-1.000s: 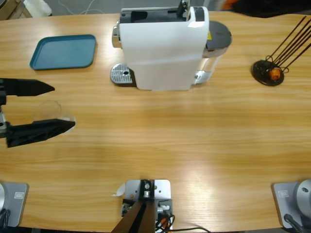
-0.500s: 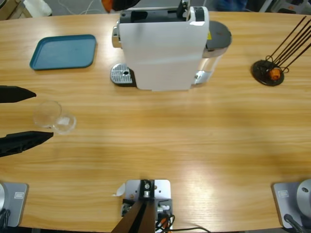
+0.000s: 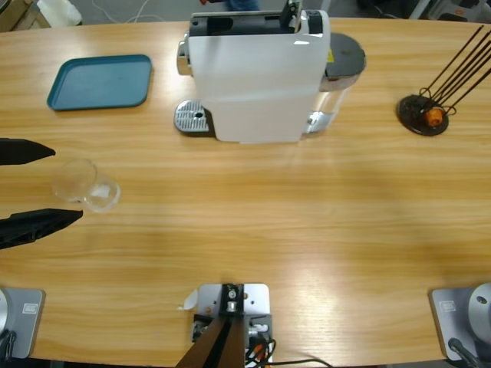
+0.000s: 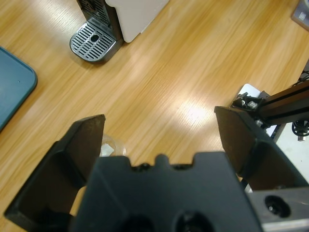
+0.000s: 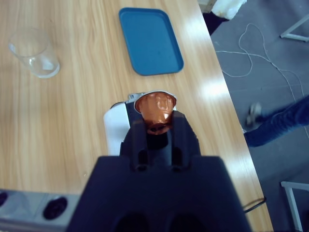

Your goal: Pour coffee

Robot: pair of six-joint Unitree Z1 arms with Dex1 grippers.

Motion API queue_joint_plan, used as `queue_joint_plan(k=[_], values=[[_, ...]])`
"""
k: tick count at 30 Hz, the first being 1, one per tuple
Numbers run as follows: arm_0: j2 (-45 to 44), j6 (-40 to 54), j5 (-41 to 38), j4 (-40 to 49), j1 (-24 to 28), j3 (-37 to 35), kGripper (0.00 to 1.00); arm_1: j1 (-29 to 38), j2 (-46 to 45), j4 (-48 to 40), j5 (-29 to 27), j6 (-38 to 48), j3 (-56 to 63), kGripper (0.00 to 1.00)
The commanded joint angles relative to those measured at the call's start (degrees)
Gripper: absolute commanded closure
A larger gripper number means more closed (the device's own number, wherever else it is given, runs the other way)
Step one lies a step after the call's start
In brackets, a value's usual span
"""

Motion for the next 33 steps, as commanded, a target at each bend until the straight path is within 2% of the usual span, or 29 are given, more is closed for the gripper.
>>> queue_joint_plan(k=[1,9,16,27,29,30,31,33], values=[[-1.5,0.6,0.7,0.6,0.5,2.5,0.018,-1.2,2.2,-1.1,2.6,0.8,2.4,1.0],[-2.1,0.4,0.7,0.5,0.5,3.0,0.018,-1.7,2.5,-3.1,2.9,0.8,7.0,1.0],[-2.6,0.3,0.7,0.4,0.5,3.5,0.018,-1.9,3.2,-3.5,3.9,0.9,5.8,1.0],[-3.8,-0.3,0.8,0.4,0.5,4.3,0.018,-2.2,4.5,-3.5,1.9,1.0,6.5,0.986],[-4.5,-0.4,0.8,0.4,0.5,4.8,0.018,-2.4,4.5,-3.4,1.5,1.1,6.5,0.833],[-4.8,-0.5,0.9,0.4,0.5,5.0,0.018,-2.5,4.4,-3.4,1.3,1.3,6.7,0.832],[-5.0,-0.8,1.1,0.4,0.5,5.1,0.018,-2.7,4.2,-3.4,1.1,1.5,7.1,0.747],[-4.8,-0.9,1.2,0.4,0.5,5.1,0.018,-2.8,3.6,-3.4,-0.1,1.7,8.0,0.419]])
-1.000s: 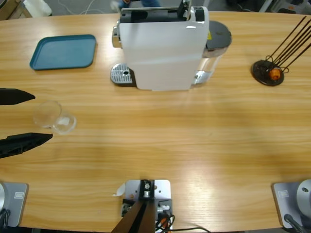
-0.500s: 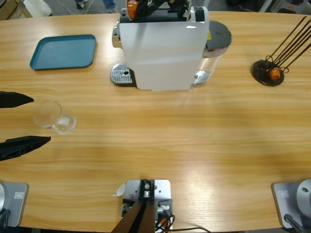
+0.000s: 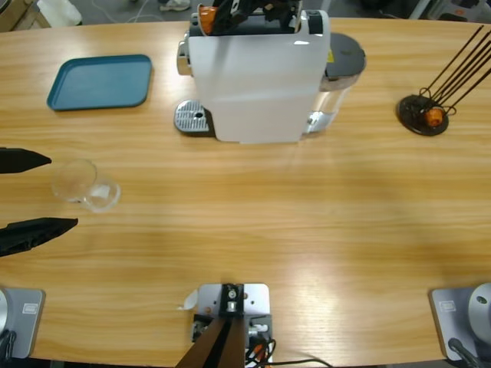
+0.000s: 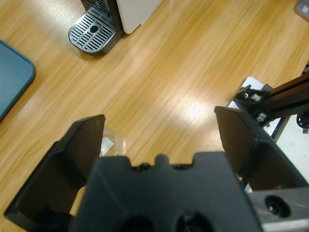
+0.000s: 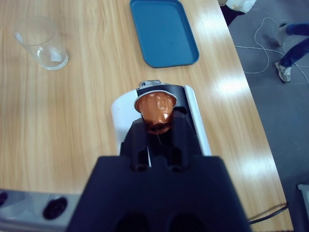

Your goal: Pour coffee

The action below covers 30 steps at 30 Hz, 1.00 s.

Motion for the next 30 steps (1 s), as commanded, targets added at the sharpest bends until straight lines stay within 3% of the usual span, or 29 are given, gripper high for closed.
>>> queue_joint_plan(k=[1,3,4,13,15,18,20,24,29,30], values=[[-2.5,-0.9,1.0,0.4,0.5,2.9,0.018,-2.0,2.3,-0.5,-3.4,1.6,3.4,0.282],[-2.2,-0.9,0.9,0.3,0.5,2.9,0.018,-2.0,1.5,-0.5,-4.5,1.7,3.8,0.078],[-2.2,-0.9,1.0,0.3,0.5,2.8,0.018,-2.0,1.0,-0.5,-5.0,1.7,3.9,0.059],[-1.8,-0.9,1.0,0.0,0.5,2.3,0.018,0.2,-3.8,-0.5,-5.7,2.3,3.1,0.081],[-1.1,-0.9,1.0,-0.5,0.5,1.9,0.018,3.9,-6.4,0.2,-5.1,6.4,1.3,0.188],[0.5,-0.8,1.0,-0.7,0.5,0.0,0.018,9.5,-8.8,3.2,-5.4,18.1,-0.1,0.604],[1.5,-0.8,0.9,-0.7,0.5,-1.3,0.018,12.1,-10.3,6.0,-9.3,24.8,1.0,0.984],[3.4,-0.9,0.7,-0.2,0.5,-1.7,0.003,16.8,-18.3,-2.3,-22.6,40.1,16.0,1.0],[2.8,-1.0,1.0,0.0,0.5,-4.1,0.011,17.0,-27.9,-5.2,-33.2,56.3,26.6,1.0],[2.6,-1.0,1.0,0.0,0.5,-4.8,0.002,16.9,-29.9,-5.4,-38.8,59.6,27.9,1.0]])
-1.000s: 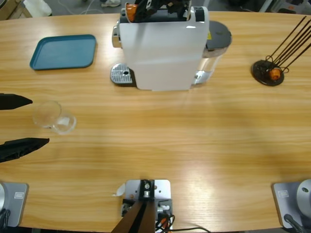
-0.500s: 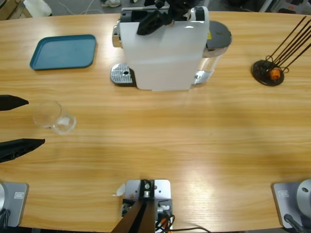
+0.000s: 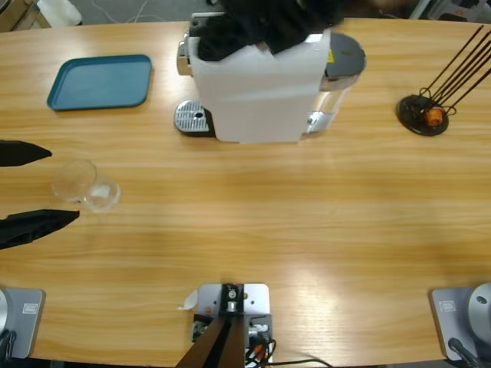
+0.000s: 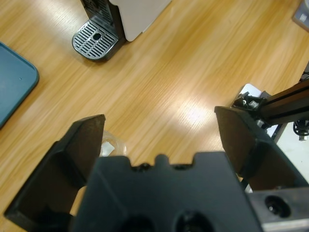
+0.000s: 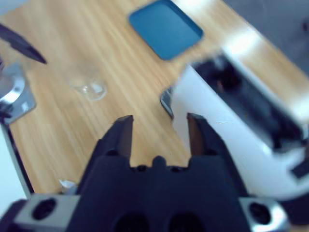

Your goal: Pour coffee

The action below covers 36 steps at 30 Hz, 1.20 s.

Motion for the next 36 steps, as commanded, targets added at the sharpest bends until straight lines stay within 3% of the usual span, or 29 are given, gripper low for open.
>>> queue_joint_plan(k=[1,2,5,11,18,23,36], values=[[0.9,-0.5,0.7,0.1,0.5,-3.4,0.0,1.1,-15.5,-4.5,-23.0,22.3,14.9,1.0],[0.9,-0.5,0.7,0.1,0.5,-3.4,0.0,0.8,-16.2,-4.5,-28.7,25.5,15.0,1.0],[0.5,-0.5,0.7,0.1,0.5,-2.4,0.0,-2.3,-16.1,-9.8,-32.9,26.3,14.3,1.0],[-1.0,-0.7,0.7,0.2,0.5,-1.9,0.013,-11.0,-5.3,-14.8,-31.3,26.2,5.7,1.0],[-0.7,-0.6,0.7,0.4,1.4,-1.5,0.013,-10.1,0.5,-15.3,-25.7,26.8,0.2,1.0],[0.0,-0.6,0.7,0.4,1.9,-1.7,0.013,-8.7,4.4,-14.7,-15.1,27.2,0.0,1.0],[0.2,-0.6,0.6,0.3,2.1,-0.3,0.013,-3.2,7.9,-10.3,-15.5,27.5,-7.4,1.0]])
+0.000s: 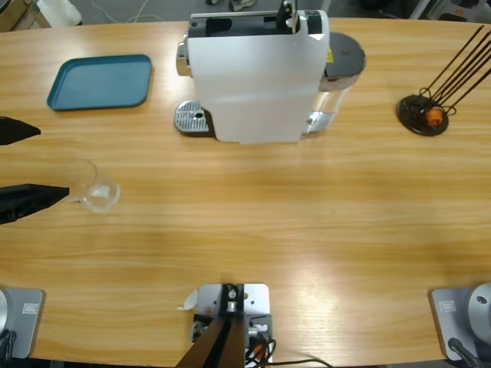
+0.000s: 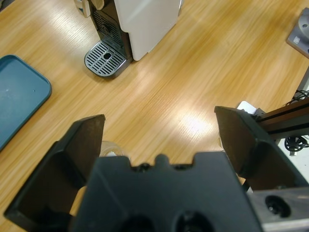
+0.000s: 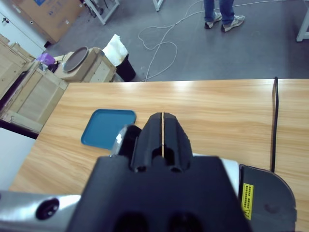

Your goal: Pour coffee

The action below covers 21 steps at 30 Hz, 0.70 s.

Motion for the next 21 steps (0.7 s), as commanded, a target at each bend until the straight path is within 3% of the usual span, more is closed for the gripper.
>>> queue_joint_plan(k=[1,21], values=[[0.7,-0.4,0.6,0.3,0.6,2.7,0.013,5.9,4.6,2.3,0.3,1.2,-2.4,1.0],[-0.2,-0.4,0.4,0.3,2.7,3.4,0.013,7.6,12.0,3.1,2.6,2.9,-2.5,1.0]])
